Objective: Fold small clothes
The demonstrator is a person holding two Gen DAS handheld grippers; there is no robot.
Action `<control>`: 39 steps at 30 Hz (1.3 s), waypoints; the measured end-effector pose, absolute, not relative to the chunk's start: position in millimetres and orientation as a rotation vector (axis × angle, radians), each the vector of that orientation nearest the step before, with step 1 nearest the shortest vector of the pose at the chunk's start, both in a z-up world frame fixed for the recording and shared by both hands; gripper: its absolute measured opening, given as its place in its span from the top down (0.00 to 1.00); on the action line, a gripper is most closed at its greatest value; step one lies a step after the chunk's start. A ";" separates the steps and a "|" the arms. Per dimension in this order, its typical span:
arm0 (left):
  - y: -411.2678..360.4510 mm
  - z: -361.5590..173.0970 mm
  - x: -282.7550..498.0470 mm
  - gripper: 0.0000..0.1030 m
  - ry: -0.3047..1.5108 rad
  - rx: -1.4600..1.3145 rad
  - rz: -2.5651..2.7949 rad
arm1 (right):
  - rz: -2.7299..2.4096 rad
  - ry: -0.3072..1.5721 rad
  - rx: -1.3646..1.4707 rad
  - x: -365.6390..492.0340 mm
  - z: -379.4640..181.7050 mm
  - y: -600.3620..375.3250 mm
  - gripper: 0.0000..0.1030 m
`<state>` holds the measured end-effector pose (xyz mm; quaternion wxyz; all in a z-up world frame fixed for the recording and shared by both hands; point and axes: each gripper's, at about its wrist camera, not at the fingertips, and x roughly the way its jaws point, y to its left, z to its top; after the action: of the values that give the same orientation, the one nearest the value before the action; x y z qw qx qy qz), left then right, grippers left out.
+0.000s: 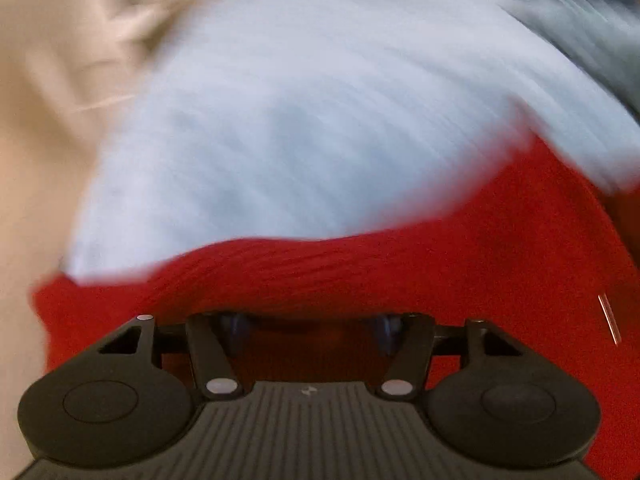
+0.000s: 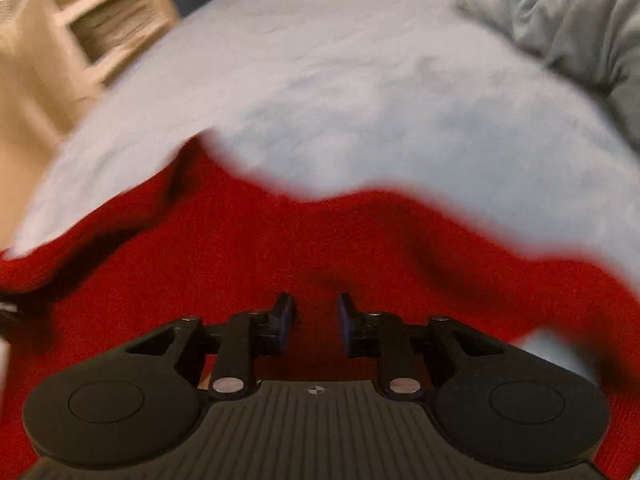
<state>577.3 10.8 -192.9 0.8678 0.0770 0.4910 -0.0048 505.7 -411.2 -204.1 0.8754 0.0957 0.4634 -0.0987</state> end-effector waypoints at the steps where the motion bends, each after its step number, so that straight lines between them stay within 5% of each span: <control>1: 27.3 -192.8 598.8 0.37 1.006 0.118 0.116 | -0.379 0.942 0.212 513.4 -208.0 -432.3 0.72; 2: 40.7 -193.1 612.9 0.37 0.997 0.090 0.213 | -0.460 0.938 0.281 515.7 -210.9 -452.9 0.62; 5: 68.3 -192.3 630.7 0.33 1.038 -0.056 0.235 | -0.355 0.894 0.439 496.2 -206.1 -481.4 0.61; 7: 71.0 -187.2 618.7 0.16 1.006 -0.073 0.172 | -0.291 0.821 0.404 469.2 -194.3 -482.2 0.59; 11: 54.8 -182.3 574.8 0.02 0.993 -0.071 0.090 | -0.331 0.681 0.500 390.9 -171.5 -504.1 0.53; 14: 52.2 -171.2 519.5 0.01 0.971 -0.066 0.033 | -0.481 0.639 0.551 318.5 -165.3 -526.5 0.38; 21: 51.7 -145.1 389.2 0.01 0.992 -0.038 -0.044 | -0.473 0.851 0.425 271.9 -202.4 -533.5 0.29; 22: 50.7 -141.7 372.6 0.01 1.003 -0.043 -0.037 | -0.475 0.852 0.428 278.5 -210.0 -534.3 0.30; 23: 50.2 -138.1 360.6 0.01 1.012 -0.044 -0.033 | -0.481 0.858 0.433 282.8 -215.9 -535.2 0.44; 25: 50.6 -128.8 341.4 0.01 1.018 -0.043 -0.021 | -0.452 0.909 0.450 289.3 -214.2 -533.3 0.93; 33: 57.2 -90.7 319.2 0.01 0.973 -0.097 0.011 | -0.472 0.567 0.388 228.2 -7.6 -579.9 0.93; 39: 36.3 -84.6 314.6 0.01 0.980 -0.170 -0.036 | -0.698 0.718 0.289 250.7 -14.7 -621.5 0.91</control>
<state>314.6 36.3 -84.6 0.8787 -0.0815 0.4701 -0.0173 250.7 -621.5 -14.7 0.8673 0.1379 0.3430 -0.3332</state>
